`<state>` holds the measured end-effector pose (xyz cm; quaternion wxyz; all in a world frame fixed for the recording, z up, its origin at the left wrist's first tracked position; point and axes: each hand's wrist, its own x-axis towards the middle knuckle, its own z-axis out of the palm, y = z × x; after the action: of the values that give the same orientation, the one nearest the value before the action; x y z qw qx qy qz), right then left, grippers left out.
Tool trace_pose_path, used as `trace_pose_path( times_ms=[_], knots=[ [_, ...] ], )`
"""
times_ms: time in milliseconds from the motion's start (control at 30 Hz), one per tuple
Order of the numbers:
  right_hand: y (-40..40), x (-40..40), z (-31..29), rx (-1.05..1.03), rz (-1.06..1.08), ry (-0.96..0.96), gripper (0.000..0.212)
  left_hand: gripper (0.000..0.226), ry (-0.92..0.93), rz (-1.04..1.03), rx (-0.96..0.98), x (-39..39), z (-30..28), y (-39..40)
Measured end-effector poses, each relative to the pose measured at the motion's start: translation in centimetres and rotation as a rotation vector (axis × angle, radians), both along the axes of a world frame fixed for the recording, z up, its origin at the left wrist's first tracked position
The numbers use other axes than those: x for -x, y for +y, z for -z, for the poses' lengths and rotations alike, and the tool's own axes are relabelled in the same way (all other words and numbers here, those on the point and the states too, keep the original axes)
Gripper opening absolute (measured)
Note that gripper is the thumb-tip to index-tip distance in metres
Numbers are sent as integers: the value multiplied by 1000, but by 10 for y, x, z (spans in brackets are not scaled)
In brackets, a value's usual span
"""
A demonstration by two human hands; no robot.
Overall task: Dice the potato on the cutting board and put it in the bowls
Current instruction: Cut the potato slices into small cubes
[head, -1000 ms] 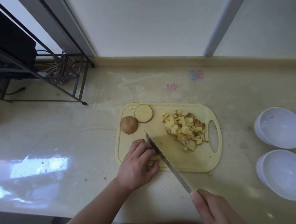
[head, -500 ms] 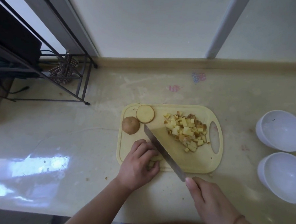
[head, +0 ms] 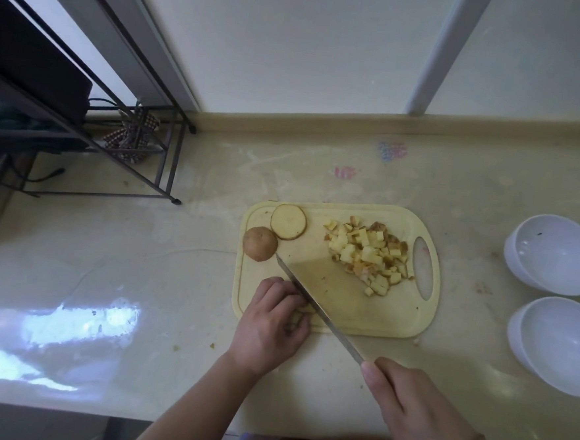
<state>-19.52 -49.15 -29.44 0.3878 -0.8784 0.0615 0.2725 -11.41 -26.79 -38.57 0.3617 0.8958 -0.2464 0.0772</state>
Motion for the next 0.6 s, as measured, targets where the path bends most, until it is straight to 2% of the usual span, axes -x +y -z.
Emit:
trace_pose_path(
  times_ms=[100, 267, 367, 467, 600],
  knots=[
    [-3, 4, -2, 40, -27, 20, 79, 17, 10, -1, 0, 0, 0, 1],
    [-9, 15, -5, 14, 0, 170, 91, 17, 10, -9, 6, -1, 0, 0],
    [-5, 6, -4, 66, -51, 82, 83, 16, 13, -8, 22, -1, 0, -1],
    [10, -13, 8, 21, -32, -23, 81, 16, 19, 0, 32, -2, -1, -1],
    [16, -30, 10, -44, 19, -57, 61, 18, 12, 21, 16, -2, 0, 2]
  ],
)
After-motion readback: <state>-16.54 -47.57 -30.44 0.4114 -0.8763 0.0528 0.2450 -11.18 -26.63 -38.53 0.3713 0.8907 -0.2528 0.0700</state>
